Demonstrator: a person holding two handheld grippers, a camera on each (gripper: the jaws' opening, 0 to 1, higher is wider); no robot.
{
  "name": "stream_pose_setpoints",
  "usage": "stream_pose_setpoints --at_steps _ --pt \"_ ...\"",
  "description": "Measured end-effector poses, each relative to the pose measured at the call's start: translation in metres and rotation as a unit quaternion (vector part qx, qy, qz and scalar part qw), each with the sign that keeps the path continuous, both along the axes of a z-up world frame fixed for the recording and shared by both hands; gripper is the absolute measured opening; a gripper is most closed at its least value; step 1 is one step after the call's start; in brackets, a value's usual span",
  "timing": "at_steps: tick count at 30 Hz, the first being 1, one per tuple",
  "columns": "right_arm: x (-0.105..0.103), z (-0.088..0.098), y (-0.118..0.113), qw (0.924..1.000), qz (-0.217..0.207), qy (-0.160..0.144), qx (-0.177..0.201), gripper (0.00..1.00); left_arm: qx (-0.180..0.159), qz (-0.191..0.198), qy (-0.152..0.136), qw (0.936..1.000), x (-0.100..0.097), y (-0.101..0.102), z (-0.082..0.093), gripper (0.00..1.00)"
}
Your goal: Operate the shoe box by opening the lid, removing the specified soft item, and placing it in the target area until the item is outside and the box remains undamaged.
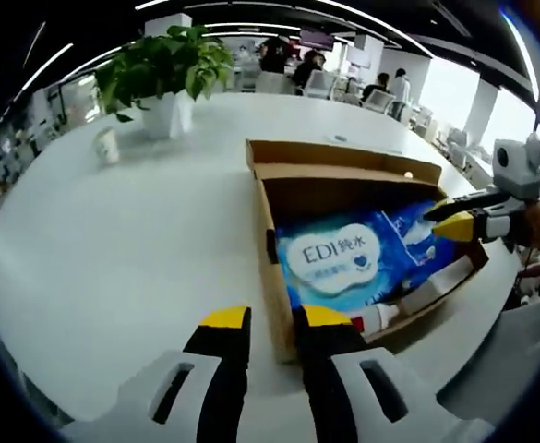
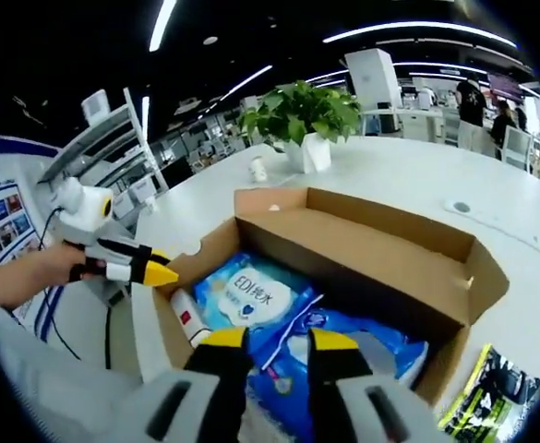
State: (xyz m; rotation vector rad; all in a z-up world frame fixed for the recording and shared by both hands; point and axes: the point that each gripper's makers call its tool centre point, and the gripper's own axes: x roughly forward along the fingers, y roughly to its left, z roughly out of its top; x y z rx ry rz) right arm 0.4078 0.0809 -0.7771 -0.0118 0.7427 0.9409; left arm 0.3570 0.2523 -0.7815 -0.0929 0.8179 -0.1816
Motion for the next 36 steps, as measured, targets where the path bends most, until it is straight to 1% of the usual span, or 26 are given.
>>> stream_pose_setpoints --at_steps 2,3,5,7,11,12,14,19,21,23,26,29,30,32,36 --pt "0.0 -0.004 0.005 1.0 0.002 0.004 -0.003 0.21 -0.013 0.0 -0.001 0.9999 -0.001 -0.006 0.0 0.09" --pt "0.001 -0.006 0.007 1.0 0.002 0.007 -0.006 0.21 -0.015 -0.001 -0.001 0.9999 -0.001 -0.008 0.0 0.08" --pt "0.002 -0.008 0.01 0.9999 0.001 0.005 -0.01 0.21 -0.001 0.001 -0.002 1.0 0.0 -0.007 0.0 0.07" --pt "0.003 -0.01 0.013 0.9999 0.002 0.007 -0.014 0.19 0.0 0.004 -0.002 1.0 0.0 -0.006 0.0 0.07" --pt "0.01 -0.016 0.013 0.9995 -0.009 0.01 -0.028 0.18 -0.011 0.029 -0.006 0.9995 0.001 -0.004 -0.001 0.05" --pt "0.011 -0.02 0.013 0.9992 -0.014 0.017 -0.033 0.18 -0.013 0.035 -0.006 0.9993 0.001 -0.004 -0.001 0.05" --pt "0.012 -0.024 0.014 0.999 -0.02 0.027 -0.031 0.17 -0.011 0.041 -0.007 0.9991 0.001 -0.003 -0.001 0.05" --pt "0.013 -0.032 0.019 0.9983 -0.028 0.037 -0.035 0.14 -0.002 0.044 -0.006 0.999 0.0 -0.003 -0.001 0.04" --pt "0.013 -0.034 0.02 0.9978 -0.035 0.046 -0.032 0.13 -0.003 0.046 -0.004 0.999 0.0 -0.003 -0.002 0.04" --pt "0.015 -0.039 0.02 0.9972 -0.044 0.051 -0.033 0.1 -0.011 0.053 -0.003 0.9985 0.0 -0.003 -0.002 0.04" --pt "0.017 -0.038 0.023 0.9969 -0.055 0.052 -0.022 0.07 -0.016 0.056 -0.005 0.9983 -0.001 -0.004 -0.002 0.04" --pt "0.018 -0.037 0.024 0.9967 -0.06 0.05 -0.022 0.04 -0.014 0.057 -0.003 0.9983 -0.001 -0.004 -0.002 0.04" --pt "0.019 -0.037 0.024 0.9969 -0.061 0.046 -0.023 0.03 -0.012 0.057 -0.003 0.9983 -0.001 -0.004 -0.003 0.03" --pt "0.019 -0.034 0.025 0.9984 -0.041 0.017 -0.034 0.0 -0.015 0.061 -0.004 0.998 -0.001 -0.004 -0.003 0.04" --pt "0.017 -0.03 0.026 0.9985 -0.043 0.019 -0.028 0.0 -0.013 0.063 -0.005 0.9979 -0.002 -0.005 -0.003 0.03"
